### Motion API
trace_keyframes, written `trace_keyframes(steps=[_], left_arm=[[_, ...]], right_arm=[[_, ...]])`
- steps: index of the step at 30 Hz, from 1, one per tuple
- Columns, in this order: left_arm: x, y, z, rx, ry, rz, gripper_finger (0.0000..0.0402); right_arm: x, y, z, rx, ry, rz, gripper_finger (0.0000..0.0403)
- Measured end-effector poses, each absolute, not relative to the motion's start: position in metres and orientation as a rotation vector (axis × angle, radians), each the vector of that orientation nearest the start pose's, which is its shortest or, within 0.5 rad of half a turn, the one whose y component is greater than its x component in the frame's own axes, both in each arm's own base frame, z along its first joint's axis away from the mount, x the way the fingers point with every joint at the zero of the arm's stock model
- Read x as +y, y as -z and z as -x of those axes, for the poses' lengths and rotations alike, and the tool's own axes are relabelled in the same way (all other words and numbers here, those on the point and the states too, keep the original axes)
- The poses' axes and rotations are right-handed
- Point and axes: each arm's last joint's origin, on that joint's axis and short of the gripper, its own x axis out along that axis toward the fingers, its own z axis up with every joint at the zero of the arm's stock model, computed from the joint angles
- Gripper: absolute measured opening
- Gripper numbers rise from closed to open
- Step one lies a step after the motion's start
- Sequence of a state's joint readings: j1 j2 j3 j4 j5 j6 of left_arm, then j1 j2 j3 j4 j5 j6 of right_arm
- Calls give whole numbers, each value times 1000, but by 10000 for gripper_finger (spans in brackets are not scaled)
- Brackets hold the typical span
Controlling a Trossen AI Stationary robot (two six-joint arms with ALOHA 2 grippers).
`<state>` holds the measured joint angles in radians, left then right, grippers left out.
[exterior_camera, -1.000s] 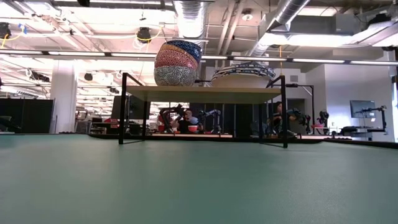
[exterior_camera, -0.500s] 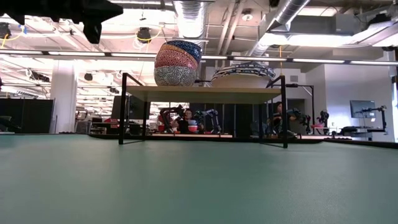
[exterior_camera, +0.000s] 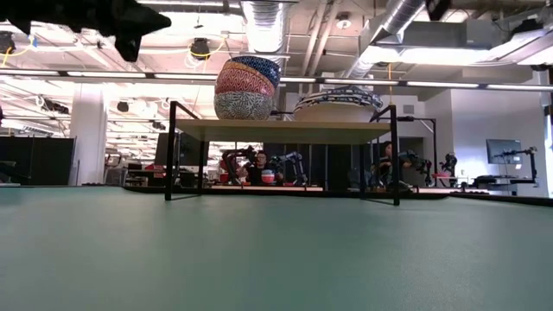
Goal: Place and stack bowls onto a shelf
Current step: Return to Home Position
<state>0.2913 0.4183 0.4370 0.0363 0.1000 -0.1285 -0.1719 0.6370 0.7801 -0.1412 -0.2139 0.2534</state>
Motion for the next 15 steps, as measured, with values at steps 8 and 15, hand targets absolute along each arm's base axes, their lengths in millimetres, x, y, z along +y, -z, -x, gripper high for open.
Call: trace_keyframes(steps=[8, 15], left_arm=[[30, -286, -109, -106, -187, -8, 0], [25, -287, -96, -121, -180, -47, 0]], right_arm=[[-16, -305, -127, 167, -5, -428, 29], [-4, -301, -109, 75, -152, -99, 19]])
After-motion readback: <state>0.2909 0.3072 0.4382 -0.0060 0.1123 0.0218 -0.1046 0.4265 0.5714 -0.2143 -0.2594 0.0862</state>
